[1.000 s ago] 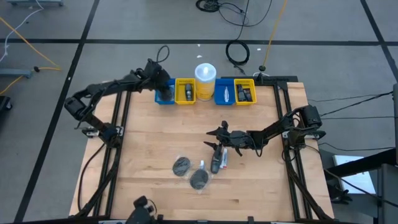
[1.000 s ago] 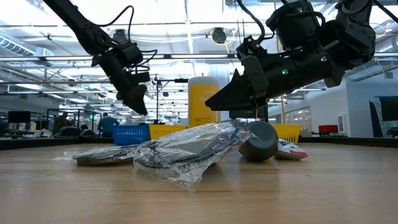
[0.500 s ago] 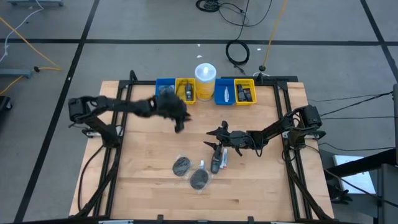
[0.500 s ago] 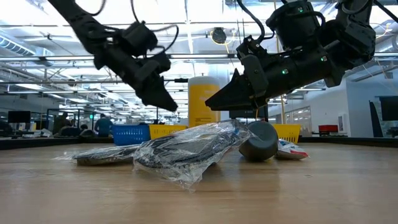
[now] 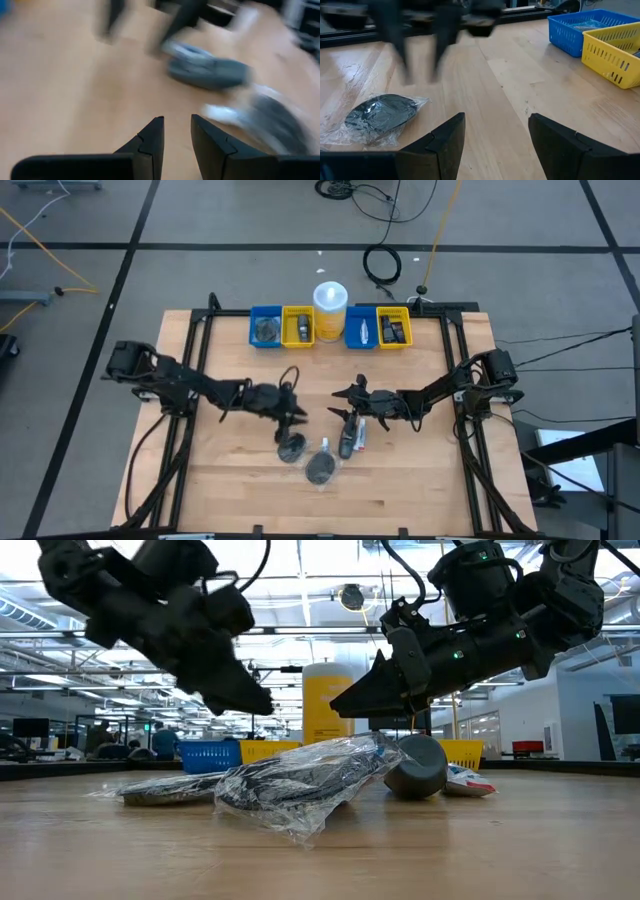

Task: Pick & Place Travel size toiletries
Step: Put the black hairbrush into the left blue bin

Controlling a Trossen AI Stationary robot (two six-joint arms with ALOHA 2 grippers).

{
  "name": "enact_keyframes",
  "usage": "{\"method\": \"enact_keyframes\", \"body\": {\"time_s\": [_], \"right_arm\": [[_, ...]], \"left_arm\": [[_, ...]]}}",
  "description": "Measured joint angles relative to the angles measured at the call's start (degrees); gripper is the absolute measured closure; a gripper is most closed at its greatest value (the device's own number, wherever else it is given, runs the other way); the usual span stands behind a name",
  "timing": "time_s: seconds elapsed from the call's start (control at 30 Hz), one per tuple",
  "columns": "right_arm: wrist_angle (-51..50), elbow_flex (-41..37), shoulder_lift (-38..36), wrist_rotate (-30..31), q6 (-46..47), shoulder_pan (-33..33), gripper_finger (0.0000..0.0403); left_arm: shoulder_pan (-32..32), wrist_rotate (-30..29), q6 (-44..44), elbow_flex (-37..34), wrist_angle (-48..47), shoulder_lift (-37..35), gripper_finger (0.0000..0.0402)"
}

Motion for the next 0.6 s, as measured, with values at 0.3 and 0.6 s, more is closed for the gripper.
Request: {"method": "enact_keyframes", "body": {"time_s": [0.3,0.6], "right_arm": [[0.0,0.0,0.0,0.0,0.0,0.0,0.0193],[1.3,0.0,0.0,0.0,0.0,0.0,0.0193]], "left_arm": [[-4.5,9.5,5.3,0.0,-3.2,0.0,0.03],[0.6,14.1,5.6,0.0,-6.0,0.5,0.0175]]}}
